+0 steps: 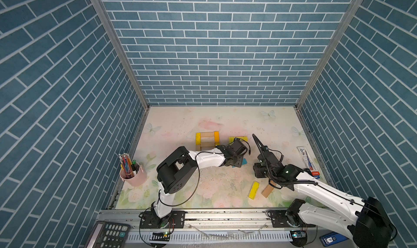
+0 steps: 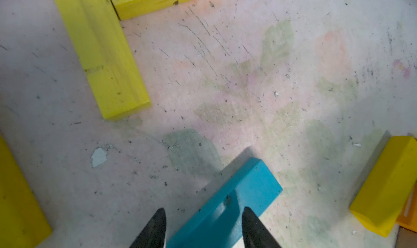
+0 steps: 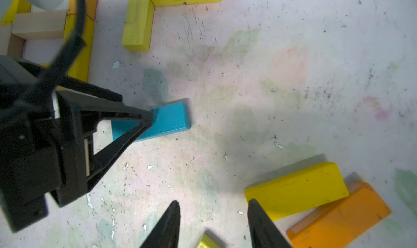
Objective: Assemble the number 8 with building blocks
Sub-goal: Pick up the building block from the center of the board.
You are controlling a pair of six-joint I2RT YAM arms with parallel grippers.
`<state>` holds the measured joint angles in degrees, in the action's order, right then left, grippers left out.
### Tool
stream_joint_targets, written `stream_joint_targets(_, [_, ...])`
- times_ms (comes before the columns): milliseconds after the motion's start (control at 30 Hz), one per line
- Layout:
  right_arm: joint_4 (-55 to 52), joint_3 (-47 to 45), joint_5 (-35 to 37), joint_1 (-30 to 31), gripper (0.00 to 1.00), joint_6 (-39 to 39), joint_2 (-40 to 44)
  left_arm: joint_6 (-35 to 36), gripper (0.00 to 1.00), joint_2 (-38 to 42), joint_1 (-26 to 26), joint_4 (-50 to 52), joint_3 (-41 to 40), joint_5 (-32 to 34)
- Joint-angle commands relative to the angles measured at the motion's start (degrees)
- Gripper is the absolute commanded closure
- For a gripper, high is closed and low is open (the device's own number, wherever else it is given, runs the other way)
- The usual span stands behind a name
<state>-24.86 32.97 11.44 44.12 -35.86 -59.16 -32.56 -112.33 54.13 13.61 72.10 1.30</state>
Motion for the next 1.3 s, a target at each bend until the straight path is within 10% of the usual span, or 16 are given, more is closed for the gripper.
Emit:
stream_joint_targets(0, [1.60,1.82,-4.33,-0.39,0.49,3.23,-1.79,1.31,0.42,2.97,-0.16,1.08,-0.66,-0.51])
stream_joint_targets(433, [8.90,5.27,-6.88,-0.41,0.27,6.68,-12.43,-1.92,0.35,24.74,-0.68,0.15,-15.94,-0.41])
stream_joint_targets(733, [8.17,11.75,-6.05,-0.39,0.02,5.01,-22.15,-4.59,0.01,41.34,-3.47,1.69,-29.21,2.13])
stream_joint_targets(1267, [4.63,21.62,-6.45,1.17,0.01,5.27,-35.25,-0.28,0.00,56.73,-4.65,1.92,-40.96,-1.76])
